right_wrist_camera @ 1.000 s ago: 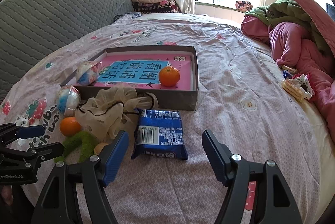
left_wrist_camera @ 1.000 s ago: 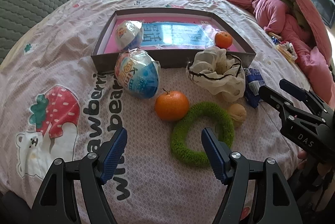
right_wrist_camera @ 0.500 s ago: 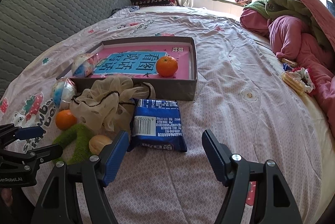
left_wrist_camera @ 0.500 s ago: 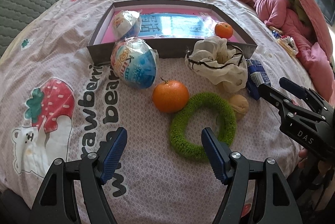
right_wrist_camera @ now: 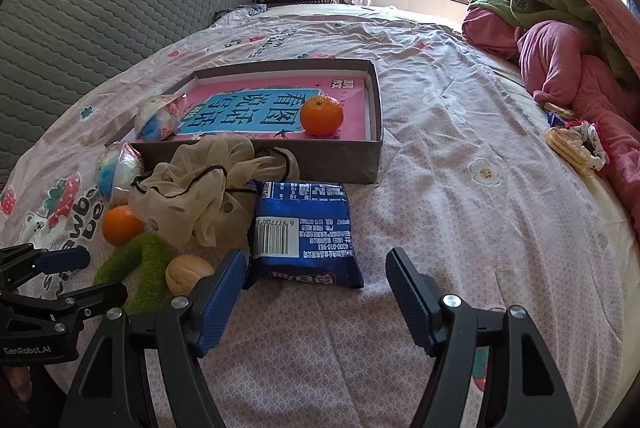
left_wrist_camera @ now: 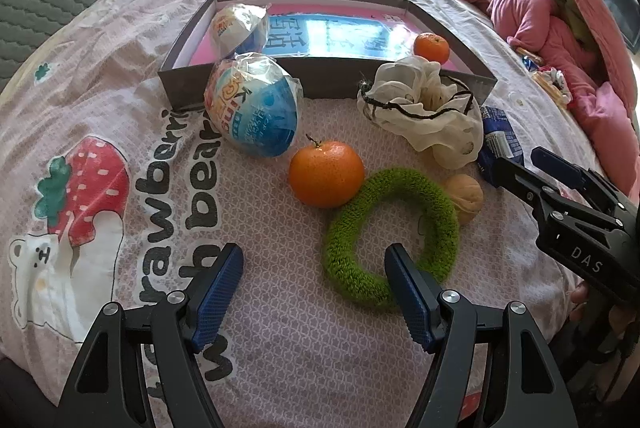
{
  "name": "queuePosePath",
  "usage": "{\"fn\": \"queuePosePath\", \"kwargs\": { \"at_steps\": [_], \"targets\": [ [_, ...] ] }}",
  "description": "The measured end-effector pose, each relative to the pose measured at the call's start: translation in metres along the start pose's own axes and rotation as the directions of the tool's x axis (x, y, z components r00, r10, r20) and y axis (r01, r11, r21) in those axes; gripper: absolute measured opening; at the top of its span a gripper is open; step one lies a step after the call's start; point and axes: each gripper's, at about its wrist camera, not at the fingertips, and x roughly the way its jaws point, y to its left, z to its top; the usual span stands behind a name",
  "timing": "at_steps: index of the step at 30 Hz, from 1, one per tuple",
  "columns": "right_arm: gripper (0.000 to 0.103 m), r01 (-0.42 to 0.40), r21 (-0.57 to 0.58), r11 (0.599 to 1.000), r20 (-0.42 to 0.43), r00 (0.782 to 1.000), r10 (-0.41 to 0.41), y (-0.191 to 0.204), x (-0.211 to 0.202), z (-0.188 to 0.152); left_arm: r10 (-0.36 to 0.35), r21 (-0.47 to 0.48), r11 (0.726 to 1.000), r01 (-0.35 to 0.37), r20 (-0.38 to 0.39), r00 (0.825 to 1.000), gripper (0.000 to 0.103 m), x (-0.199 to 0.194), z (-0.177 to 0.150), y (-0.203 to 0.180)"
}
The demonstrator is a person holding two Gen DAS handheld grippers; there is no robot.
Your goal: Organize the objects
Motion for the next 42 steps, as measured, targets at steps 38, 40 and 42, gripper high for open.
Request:
{"fn": "queuePosePath", "kwargs": {
  "at_steps": [38,40,42],
  "targets": [
    [0.058,-0.005,-0.002,1.000,-0.033,0.999,0.005,0.001,0.024,0.005,0.011,0.035,0.999,-0.013,0.059,0.998,0.054,0.011,0.002,-0.008],
    [0.058,-0.009,0.002,1.000,-0.033,0.999,0.009,0.001,0.024,0.005,0.008,0.042,0.999,-0.011,0.057,0.998,0.050,0.011,0.002,-0.009],
    [0.057,-0.010,0.003,1.000,-0.032,0.999,0.010,0.000,0.022,0.004,0.007,0.047,0.999,-0.010,0.055,0.998,0.045,0.011,0.002,-0.010]
  ]
}}
